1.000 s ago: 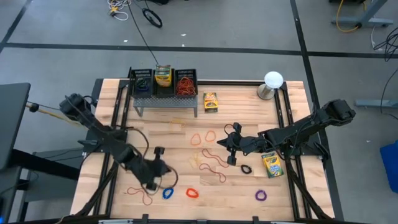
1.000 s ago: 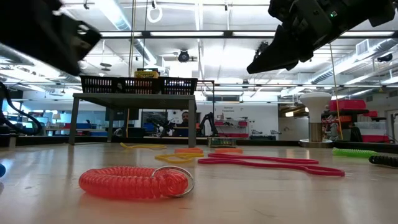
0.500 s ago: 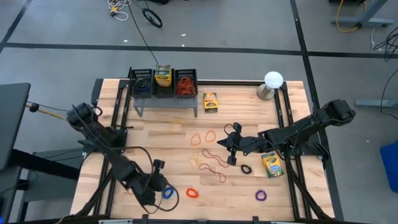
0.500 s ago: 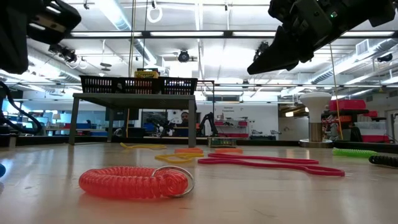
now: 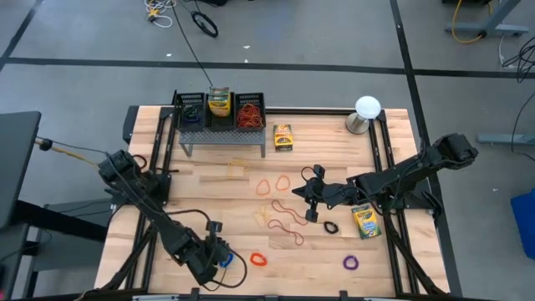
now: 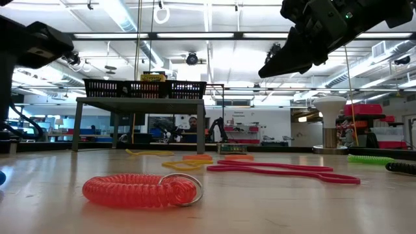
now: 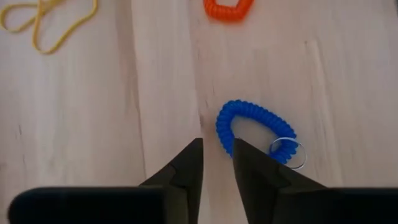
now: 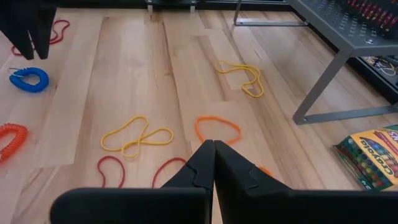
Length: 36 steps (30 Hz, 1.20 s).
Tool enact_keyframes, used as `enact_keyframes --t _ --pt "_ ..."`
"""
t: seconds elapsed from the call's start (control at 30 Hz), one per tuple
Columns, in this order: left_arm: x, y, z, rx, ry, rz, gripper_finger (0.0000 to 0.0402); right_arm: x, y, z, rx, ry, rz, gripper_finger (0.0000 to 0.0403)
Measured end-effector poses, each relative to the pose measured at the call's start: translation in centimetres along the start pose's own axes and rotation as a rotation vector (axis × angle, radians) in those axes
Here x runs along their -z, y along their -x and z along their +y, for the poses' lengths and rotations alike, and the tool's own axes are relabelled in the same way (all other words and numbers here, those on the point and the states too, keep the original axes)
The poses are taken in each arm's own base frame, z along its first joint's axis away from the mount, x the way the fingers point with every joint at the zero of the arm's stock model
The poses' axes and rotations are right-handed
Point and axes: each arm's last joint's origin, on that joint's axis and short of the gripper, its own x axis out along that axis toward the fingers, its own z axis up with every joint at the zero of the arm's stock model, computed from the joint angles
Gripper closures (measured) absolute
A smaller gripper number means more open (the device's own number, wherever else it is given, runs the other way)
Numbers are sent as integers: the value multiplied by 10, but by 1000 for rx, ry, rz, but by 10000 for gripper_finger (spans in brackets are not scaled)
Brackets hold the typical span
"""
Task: Pick & Place Office Desk Supplies
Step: Put the blue spiral keychain into the left black bin
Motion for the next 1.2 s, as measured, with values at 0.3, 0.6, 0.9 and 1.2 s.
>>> enact_keyframes --t 0.3,0.6,0.9,1.2 --pt "-4 -11 2 4 71 58 271 0 0 0 0 0 0 391" --pt "-13 -22 10 62 116 89 224 0 0 0 0 0 0 391" --pt "-6 -39 7 68 98 161 251 0 0 0 0 0 0 391" --pt "-8 -29 12 49 54 136 380 0 0 0 0 0 0 391"
